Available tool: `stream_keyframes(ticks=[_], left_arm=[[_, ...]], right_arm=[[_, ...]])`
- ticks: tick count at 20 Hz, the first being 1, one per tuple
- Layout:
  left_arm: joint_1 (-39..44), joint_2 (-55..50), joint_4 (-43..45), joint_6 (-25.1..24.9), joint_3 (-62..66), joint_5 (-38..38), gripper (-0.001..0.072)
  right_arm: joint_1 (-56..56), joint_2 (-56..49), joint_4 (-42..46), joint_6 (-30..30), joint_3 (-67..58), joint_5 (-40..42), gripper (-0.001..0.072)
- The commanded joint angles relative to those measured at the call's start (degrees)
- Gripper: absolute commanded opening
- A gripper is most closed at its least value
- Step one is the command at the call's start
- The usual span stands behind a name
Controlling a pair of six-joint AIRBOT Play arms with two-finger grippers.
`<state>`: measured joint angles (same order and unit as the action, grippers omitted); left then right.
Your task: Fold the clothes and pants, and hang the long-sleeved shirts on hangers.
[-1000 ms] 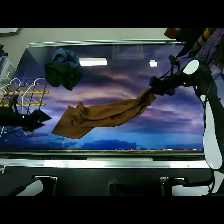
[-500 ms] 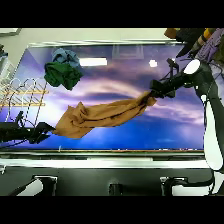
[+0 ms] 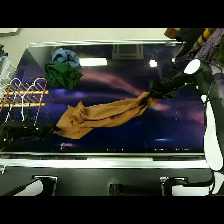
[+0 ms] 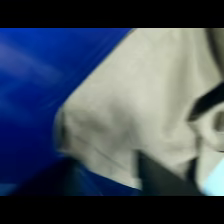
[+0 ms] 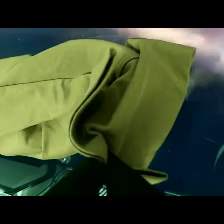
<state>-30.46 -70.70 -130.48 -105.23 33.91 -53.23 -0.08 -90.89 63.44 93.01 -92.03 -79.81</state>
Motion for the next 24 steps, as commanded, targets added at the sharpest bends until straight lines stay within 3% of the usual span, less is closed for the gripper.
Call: stream_keyframes(ticks=[1,2,3,4,8,10,12,15,17,21,24], left_arm=[[3.1,-0.7,-0.5,0.2,0.0,4.5,0.0253],[3.9,-0.7,-0.5,0.2,0.0,5.3,0.0252],[4.4,-0.7,-0.5,0.2,0.1,5.6,0.0195],[4.6,-0.7,-0.7,0.2,0.5,5.3,0.0018],[4.6,1.0,-4.7,0.2,9.9,0.3,0.0015],[4.6,3.0,-5.0,0.6,20.2,-2.5,0.0014],[4.5,5.4,-4.9,2.8,33.6,-3.9,0.0014],[4.5,8.5,-2.6,7.4,55.4,-3.8,0.0014],[4.5,10.4,4.7,15.1,68.5,-3.8,0.0014],[4.5,17.0,23.2,29.3,79.3,-3.9,0.0014],[4.5,21.5,29.5,32.9,79.3,-5.7,0.0014]], right_arm=[[0.0,1.1,-0.3,-0.9,0.0,-0.2,0.003],[0.0,1.6,-0.3,-0.9,0.0,-0.2,0.003],[0.0,2.1,-0.3,-0.9,0.0,-0.2,0.003],[0.0,2.6,-0.3,-0.9,0.0,-0.2,0.003],[0.0,6.9,-2.7,-6.1,0.0,2.2,0.003],[0.0,11.3,-3.3,-10.7,0.0,7.4,0.003],[0.0,18.1,-0.9,-11.1,-0.2,15.8,0.0029],[0.0,30.1,5.0,-7.8,-0.3,28.3,0.0029],[0.0,39.0,12.4,-3.2,-0.3,34.2,0.0029],[0.0,52.8,28.9,8.7,-0.3,35.0,0.0029],[0.0,58.1,33.0,9.9,-0.3,33.2,0.0029]])
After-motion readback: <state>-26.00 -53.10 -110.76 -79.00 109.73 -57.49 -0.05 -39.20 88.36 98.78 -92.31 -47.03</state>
